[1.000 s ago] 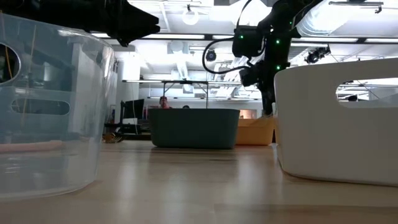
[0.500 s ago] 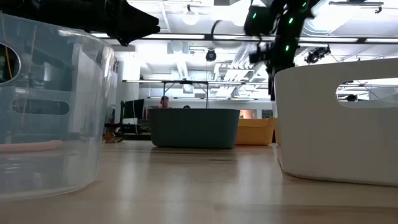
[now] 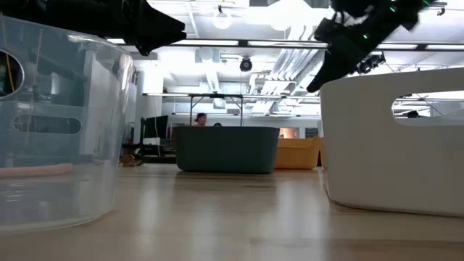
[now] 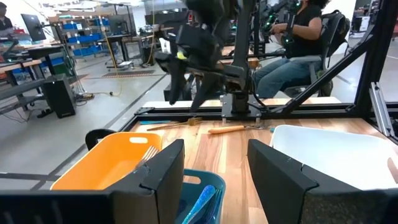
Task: Sort silverware by color (type)
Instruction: Put the light orange fork into the yellow bin
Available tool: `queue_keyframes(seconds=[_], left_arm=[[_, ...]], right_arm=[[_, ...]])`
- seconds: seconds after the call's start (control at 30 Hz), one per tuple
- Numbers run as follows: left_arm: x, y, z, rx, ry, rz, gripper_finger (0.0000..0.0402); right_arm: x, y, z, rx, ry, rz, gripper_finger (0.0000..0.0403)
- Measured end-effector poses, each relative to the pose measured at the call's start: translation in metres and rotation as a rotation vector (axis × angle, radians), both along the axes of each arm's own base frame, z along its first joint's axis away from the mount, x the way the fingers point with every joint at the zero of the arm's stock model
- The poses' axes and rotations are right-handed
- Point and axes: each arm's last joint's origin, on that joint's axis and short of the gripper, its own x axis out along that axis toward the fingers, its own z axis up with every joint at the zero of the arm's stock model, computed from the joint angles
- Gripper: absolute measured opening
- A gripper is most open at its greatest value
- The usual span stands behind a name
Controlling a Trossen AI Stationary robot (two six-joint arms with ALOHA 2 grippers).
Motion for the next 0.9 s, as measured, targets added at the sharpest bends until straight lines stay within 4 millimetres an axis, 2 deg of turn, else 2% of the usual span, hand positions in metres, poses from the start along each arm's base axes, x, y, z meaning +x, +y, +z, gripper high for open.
queue_keyframes(seconds=[0.17, 0.33, 0.5, 0.9], left_arm=[[0.000, 0.001, 0.000, 0.019, 0.002, 0.005, 0.0168], [0.000, 0.001, 0.000, 0.026, 0.005, 0.006, 0.0168], [0.000, 0.001, 0.000, 0.023, 0.007, 0.006, 0.0168], [0.000, 0.001, -0.001, 0.017, 0.011, 0.007, 0.0168]], right_arm=[[-0.003, 0.008, -0.016, -0.011, -0.350, 0.039, 0.0201], [-0.001, 0.013, -0.017, -0.041, -0.567, 0.124, 0.0201], [0.002, 0.017, -0.012, -0.056, -0.638, 0.147, 0.0201], [0.002, 0.019, -0.011, -0.055, -0.647, 0.158, 0.0201]])
